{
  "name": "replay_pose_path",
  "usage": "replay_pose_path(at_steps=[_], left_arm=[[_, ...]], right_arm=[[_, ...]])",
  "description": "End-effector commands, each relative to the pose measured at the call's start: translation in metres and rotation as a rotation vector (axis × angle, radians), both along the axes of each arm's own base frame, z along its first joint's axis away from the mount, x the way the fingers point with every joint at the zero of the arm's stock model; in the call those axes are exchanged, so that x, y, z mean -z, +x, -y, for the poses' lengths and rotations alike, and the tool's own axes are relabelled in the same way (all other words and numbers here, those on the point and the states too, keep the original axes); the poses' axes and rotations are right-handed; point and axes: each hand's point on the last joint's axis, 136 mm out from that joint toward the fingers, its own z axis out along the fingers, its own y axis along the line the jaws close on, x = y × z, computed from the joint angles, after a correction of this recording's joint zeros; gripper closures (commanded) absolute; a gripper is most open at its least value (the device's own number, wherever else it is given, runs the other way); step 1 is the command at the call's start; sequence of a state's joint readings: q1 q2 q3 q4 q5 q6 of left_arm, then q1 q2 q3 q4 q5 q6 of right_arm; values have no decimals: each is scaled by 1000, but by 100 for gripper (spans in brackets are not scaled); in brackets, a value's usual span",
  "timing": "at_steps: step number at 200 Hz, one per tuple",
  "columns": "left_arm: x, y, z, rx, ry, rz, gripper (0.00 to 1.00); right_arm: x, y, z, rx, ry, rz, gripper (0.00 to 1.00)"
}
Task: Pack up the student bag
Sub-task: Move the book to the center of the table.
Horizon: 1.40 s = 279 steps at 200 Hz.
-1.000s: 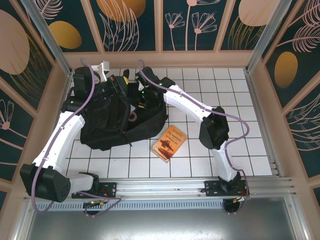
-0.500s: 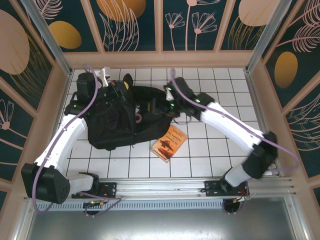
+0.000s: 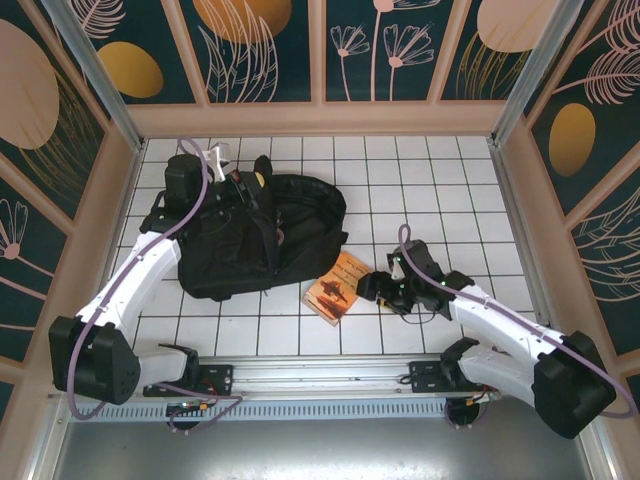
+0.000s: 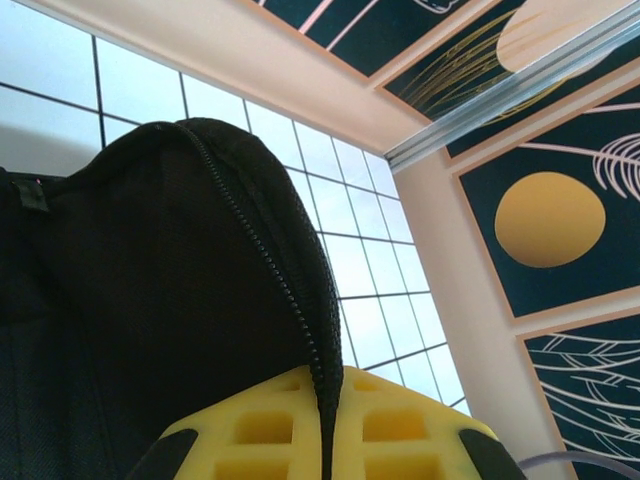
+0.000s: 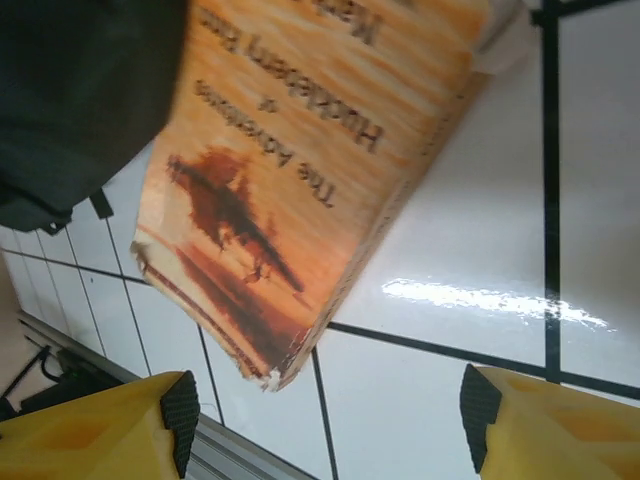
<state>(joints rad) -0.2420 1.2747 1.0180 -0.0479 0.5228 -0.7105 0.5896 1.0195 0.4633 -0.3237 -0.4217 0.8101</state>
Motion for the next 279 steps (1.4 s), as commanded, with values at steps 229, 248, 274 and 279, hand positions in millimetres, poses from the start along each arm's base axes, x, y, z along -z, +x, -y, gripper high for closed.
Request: replay_pose_path(at_steps=[229,248,274,279], left_arm=[[17,-7,9,47,-8,-3,100],[22,-8,11,52,-11,-15,100],[27,-9,13,58,-12,-24,100],[28,-9,14,60,-12,-24,100]], right_arm=[[7,93,-63,99,251,-24,27],[-18,98,-78,64,349,27,28],[-48,97,-93,10,406,102,28],[-53,97,-94,6,418,116,29]])
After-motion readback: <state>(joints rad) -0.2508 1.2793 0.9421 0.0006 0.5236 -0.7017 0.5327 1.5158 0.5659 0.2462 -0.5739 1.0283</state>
